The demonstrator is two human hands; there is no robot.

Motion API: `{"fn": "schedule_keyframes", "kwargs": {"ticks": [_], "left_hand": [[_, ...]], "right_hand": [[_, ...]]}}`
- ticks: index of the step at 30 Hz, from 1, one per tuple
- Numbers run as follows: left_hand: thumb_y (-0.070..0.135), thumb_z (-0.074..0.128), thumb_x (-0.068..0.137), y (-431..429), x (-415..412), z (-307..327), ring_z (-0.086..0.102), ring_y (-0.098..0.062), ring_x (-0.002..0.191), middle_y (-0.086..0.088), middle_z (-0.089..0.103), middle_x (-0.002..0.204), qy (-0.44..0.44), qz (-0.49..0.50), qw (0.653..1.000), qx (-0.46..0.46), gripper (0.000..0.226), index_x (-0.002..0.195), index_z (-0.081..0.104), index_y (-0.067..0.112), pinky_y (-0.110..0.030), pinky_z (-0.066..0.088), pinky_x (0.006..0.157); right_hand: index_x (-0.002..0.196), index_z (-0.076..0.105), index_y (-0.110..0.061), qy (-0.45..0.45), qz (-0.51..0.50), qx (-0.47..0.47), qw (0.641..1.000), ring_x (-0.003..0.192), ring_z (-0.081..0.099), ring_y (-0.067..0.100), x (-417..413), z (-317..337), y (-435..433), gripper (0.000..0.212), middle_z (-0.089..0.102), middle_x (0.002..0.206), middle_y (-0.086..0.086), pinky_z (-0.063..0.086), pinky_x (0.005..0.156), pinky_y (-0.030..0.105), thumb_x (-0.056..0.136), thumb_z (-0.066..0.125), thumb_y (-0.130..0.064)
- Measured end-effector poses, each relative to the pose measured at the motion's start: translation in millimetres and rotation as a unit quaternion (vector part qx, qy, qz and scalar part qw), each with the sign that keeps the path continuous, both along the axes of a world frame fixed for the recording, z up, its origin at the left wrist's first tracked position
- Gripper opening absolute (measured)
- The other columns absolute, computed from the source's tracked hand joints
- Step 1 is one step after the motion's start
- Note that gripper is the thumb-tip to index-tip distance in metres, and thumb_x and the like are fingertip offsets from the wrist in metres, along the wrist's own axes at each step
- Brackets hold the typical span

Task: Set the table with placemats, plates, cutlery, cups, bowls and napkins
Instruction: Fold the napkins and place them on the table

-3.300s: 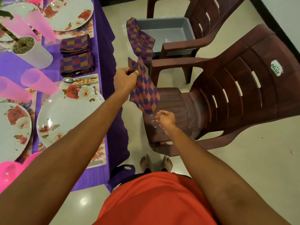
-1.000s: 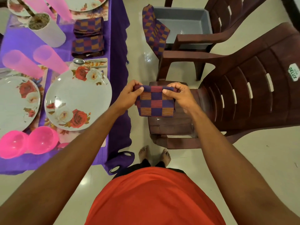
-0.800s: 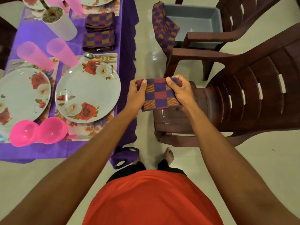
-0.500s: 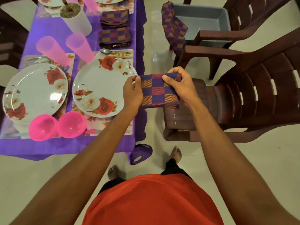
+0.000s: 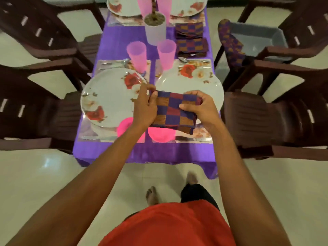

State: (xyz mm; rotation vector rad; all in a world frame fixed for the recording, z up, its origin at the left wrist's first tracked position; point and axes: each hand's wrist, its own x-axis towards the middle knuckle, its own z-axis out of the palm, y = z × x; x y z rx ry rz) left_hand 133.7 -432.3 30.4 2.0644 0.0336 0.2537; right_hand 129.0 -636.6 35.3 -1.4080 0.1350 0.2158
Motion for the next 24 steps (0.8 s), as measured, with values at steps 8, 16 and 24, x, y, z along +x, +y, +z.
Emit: {"fn": "schedule_keyframes", "kwargs": {"ticks": [8, 16, 24], "left_hand": [[0.003, 0.040, 0.099, 97.4, 20.4, 5.4, 0.056, -0.006, 0.086, 0.004, 0.062, 0.094, -0.019, 0.019, 0.999, 0.026, 0.021, 0.100, 0.061, 0.008, -0.027, 0.046, 0.083], [-0.006, 0.059, 0.093, 179.7, 46.5, 16.9, 0.069, -0.009, 0.084, -0.009, 0.067, 0.107, 0.212, -0.048, 0.945, -0.244, 0.026, 0.117, 0.063, 0.003, -0.024, 0.058, 0.074], [-0.008, 0.064, 0.088, 246.1, 111.1, -0.3, 0.067, -0.019, 0.106, -0.011, 0.063, 0.125, 0.227, -0.063, 0.945, -0.227, 0.047, 0.129, 0.060, 0.015, -0.026, 0.059, 0.080]], "right_hand": [[0.142, 0.042, -0.024, 0.032, 0.008, 0.087, 0.996, 0.096, 0.070, 0.020, 18.8, -10.3, 110.9, 0.072, 0.070, 0.113, 0.007, 0.060, 0.080, 0.036, 0.084, 0.071, 0.007], [0.114, 0.058, -0.036, -0.087, 0.062, -0.096, 0.990, 0.105, 0.066, 0.018, 67.0, -5.1, 184.9, 0.045, 0.063, 0.119, 0.004, 0.060, 0.088, 0.047, 0.091, 0.058, 0.003], [0.146, 0.045, -0.018, -0.044, 0.103, -0.132, 0.985, 0.117, 0.061, 0.013, 119.7, -14.6, 239.3, 0.075, 0.054, 0.138, 0.004, 0.050, 0.093, 0.017, 0.081, 0.078, 0.000]]}}
